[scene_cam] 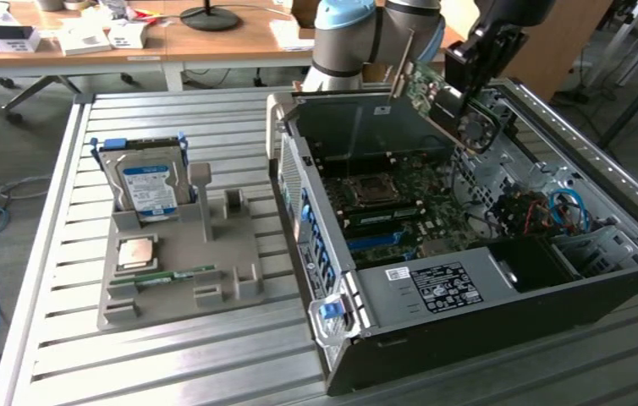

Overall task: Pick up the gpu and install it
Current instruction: 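Insert the gpu into the slot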

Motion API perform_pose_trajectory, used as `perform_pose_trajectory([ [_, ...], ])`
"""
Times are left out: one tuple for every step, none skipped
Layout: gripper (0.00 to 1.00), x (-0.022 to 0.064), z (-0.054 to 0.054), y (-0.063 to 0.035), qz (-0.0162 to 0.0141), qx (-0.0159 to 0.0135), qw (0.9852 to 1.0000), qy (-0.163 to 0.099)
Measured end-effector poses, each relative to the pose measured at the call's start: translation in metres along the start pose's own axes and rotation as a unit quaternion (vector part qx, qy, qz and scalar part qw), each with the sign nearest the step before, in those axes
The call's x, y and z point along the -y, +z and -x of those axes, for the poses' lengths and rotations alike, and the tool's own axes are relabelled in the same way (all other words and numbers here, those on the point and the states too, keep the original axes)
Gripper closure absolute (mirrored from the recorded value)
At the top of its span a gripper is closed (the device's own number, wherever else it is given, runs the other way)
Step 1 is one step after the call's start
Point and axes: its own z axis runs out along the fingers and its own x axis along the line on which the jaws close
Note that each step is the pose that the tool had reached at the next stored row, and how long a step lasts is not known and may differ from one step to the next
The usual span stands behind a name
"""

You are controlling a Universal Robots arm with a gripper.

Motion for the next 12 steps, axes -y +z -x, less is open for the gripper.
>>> perform_pose_trajectory([
  [0.74,0.0,0.0,0.0,0.0001,-0.0004,1.0,-0.005],
  [0.74,0.0,0.0,0.0,0.0002,-0.0008,0.9999,-0.01],
  [0.74,0.0,0.0,0.0001,0.0003,-0.0011,0.9999,-0.015],
  [0.74,0.0,0.0,0.0001,0.0005,-0.0015,0.9998,-0.021],
  [0.74,0.0,0.0,0.0002,0.0006,-0.0019,0.9997,-0.026],
  [0.74,0.0,0.0,0.0002,0.0007,-0.0023,0.9995,-0.031],
  [0.74,0.0,0.0,0.0002,0.0009,-0.0027,0.9993,-0.037],
  [0.74,0.0,0.0,0.0002,0.001,-0.0031,0.9991,-0.043],
  [0.74,0.0,0.0,0.0002,0.0011,-0.0035,0.9988,-0.048],
  [0.74,0.0,0.0,0.0003,0.0012,-0.0039,0.9986,-0.053],
  [0.74,0.0,0.0,0.0003,0.0013,-0.0043,0.9983,-0.059],
  [0.74,0.0,0.0,0.0003,0.0015,-0.0047,0.998,-0.064],
])
